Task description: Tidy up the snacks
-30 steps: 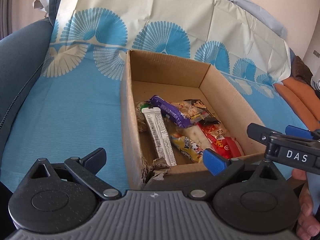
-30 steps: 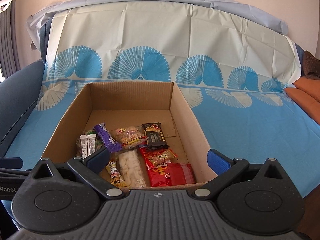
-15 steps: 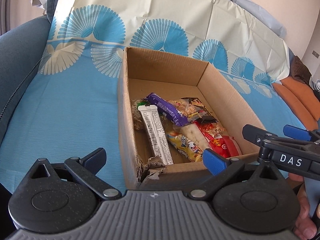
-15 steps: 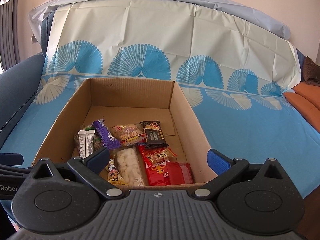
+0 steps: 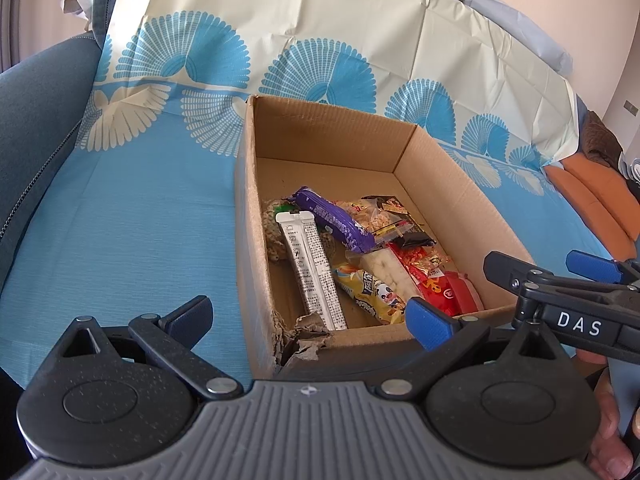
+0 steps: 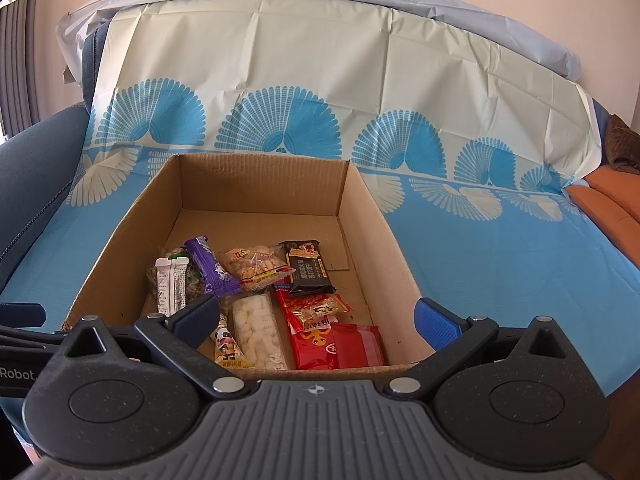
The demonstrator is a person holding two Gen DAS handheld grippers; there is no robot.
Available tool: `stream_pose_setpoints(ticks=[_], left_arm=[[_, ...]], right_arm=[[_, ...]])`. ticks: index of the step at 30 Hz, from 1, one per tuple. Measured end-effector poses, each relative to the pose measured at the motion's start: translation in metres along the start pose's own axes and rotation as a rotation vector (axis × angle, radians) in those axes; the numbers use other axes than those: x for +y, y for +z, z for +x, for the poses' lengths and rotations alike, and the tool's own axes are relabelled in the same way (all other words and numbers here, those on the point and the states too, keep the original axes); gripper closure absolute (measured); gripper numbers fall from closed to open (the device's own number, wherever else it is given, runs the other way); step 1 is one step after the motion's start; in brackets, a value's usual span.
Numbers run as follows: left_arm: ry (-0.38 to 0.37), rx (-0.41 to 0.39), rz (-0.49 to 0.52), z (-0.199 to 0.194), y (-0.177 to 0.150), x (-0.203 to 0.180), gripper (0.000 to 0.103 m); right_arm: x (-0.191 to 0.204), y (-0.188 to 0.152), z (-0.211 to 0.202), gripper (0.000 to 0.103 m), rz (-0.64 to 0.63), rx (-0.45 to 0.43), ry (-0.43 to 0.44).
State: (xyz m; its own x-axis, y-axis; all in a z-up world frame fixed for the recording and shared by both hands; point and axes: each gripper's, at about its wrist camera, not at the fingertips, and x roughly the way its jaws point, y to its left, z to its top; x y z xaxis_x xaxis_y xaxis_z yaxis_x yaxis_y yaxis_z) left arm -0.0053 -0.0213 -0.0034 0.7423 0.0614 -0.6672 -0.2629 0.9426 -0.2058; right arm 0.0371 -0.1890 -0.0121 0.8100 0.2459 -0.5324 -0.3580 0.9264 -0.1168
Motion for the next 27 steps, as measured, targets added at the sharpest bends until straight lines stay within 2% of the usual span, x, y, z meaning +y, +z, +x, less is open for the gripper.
stream_pose_setpoints(ticks=[27], left_arm=[[-0.009, -0.003, 0.003, 0.0011, 0.0001, -0.0007, 0.001]], right_arm=[[0.0031, 0.0003, 0.0039, 0.001, -0.008, 0.012, -0.007]])
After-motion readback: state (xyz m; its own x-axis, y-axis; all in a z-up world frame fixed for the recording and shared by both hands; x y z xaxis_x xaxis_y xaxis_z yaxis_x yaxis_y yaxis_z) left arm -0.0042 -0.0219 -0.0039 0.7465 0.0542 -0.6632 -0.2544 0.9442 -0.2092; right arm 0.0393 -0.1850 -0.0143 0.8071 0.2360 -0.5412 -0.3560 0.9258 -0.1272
